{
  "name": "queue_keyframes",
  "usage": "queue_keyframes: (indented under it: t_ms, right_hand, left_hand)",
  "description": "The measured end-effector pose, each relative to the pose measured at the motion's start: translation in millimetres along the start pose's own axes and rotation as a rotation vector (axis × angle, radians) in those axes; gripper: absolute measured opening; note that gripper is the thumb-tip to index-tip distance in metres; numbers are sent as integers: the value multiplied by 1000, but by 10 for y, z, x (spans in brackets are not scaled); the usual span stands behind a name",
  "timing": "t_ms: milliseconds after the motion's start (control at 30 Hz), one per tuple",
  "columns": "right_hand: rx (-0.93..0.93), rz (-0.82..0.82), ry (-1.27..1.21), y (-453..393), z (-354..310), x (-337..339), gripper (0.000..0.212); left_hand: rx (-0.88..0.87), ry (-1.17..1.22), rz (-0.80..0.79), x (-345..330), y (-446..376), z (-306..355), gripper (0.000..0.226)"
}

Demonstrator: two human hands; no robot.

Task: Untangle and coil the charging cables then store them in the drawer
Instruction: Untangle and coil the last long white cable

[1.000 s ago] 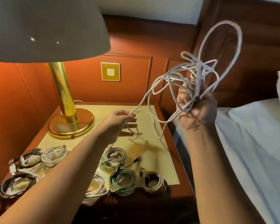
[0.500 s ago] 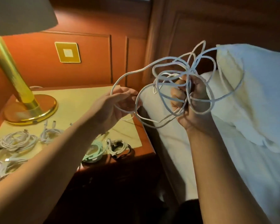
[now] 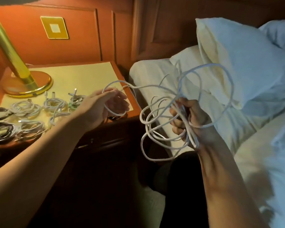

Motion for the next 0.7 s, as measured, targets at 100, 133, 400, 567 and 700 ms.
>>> queue_keyframes:
  t_ms: [100,133,400,567,700]
  right_hand:
    - [-209,-115,205,190,224,-12,16]
    - [-273,-185,278,261,338,-33,10]
    - [-461,-555,1110,426,1141,-463,36]
    - [-249,-544,1244,427,1278,-735,36]
    - [-292,-499,1123,338,1374,-740,34]
  left_hand:
    - [48,-126,10,-11,322,-77,39]
    - [63,-183,7,-19,426,-91,42]
    - [202,-742,28,123,1024,-116,49]
    - [246,-905,176,406,1181,-174,46]
    - [231,-1040,298,572,1298,-215,49]
Point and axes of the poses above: each hand's wrist, its own y-axis away from the middle knuckle, its own x-axis out of the back of the hand, z = x × y, the point moved 2 cm from there along -y, towards the middle knuckle, and after that the axes turned 13 degrees about -y, right-handed, at the moved point
